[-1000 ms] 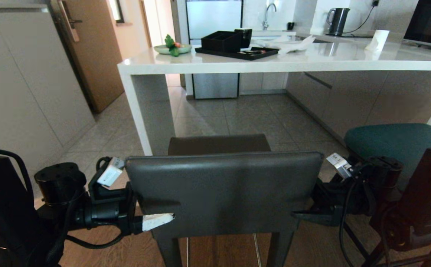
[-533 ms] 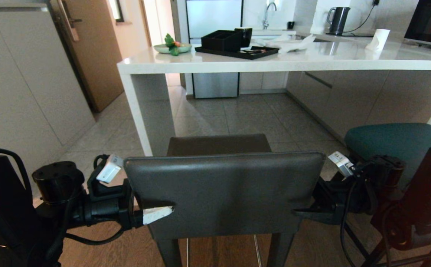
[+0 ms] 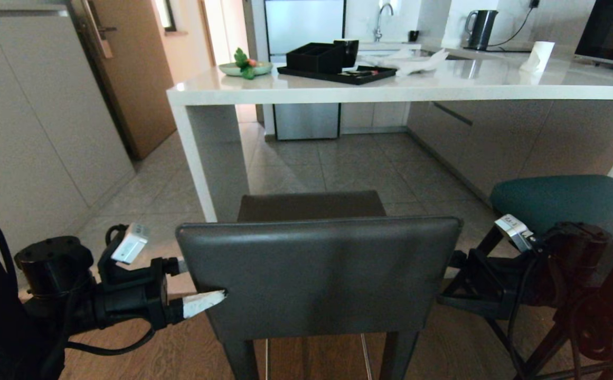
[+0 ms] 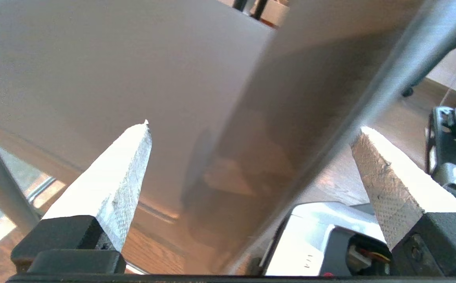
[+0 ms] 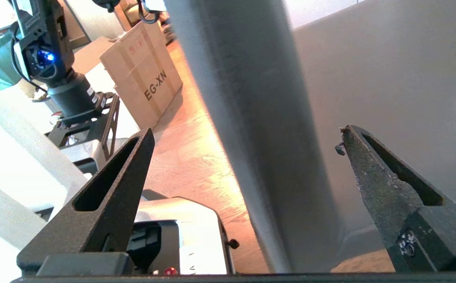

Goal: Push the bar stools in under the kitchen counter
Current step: Pull the gray chair out from under the dining table

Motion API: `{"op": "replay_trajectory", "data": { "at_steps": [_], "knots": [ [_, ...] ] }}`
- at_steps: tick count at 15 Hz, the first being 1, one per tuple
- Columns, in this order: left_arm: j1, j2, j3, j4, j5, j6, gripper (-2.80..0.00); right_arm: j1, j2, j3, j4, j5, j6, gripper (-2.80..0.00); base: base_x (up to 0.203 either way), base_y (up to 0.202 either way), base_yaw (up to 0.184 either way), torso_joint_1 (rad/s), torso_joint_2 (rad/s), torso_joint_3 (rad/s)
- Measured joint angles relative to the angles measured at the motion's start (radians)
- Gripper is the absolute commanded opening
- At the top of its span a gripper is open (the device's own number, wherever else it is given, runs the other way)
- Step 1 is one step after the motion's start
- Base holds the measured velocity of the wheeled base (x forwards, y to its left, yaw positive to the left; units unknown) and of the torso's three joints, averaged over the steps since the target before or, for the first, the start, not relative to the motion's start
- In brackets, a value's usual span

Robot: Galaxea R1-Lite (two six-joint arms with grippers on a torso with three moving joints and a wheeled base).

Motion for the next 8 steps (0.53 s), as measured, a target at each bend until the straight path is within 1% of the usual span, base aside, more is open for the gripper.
{"op": "replay_trajectory", "data": {
  "at_steps": [2,5,8],
  "knots": [
    [0.014,-0.023,0.013,0.000,0.014,-0.005,0.00,-0.032,-0.021,0.029,0.000,0.001,-0.006,0.00,0.000,0.000,0.000,0.000,0.00,0.000],
    [0.080,-0.068,0.025,0.000,0.027,-0.009,0.00,-0.113,-0.049,0.068,0.000,0.016,-0.012,0.00,0.000,0.000,0.000,0.000,0.00,0.000],
    [0.120,-0.154,0.098,-0.001,0.024,-0.009,0.00,-0.185,-0.108,0.169,0.000,0.089,-0.023,0.00,0.000,0.000,0.000,0.000,0.00,0.000]
  ]
}}
